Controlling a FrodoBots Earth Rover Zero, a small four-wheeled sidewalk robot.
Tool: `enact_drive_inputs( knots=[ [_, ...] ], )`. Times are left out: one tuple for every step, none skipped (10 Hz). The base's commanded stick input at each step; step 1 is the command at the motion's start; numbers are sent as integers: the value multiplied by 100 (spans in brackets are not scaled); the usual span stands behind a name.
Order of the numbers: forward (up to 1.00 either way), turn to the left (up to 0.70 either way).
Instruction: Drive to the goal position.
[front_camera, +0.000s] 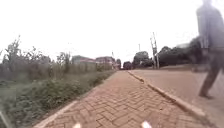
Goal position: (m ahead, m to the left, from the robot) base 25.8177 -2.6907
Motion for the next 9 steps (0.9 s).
enact_drive_inputs(
  knots=[
    [70,0],
    [70,0],
    [70,0],
    [70,0],
    [70,0],
    [70,0],
    [70,0],
    [70,2],
    [70,8]
  ],
)
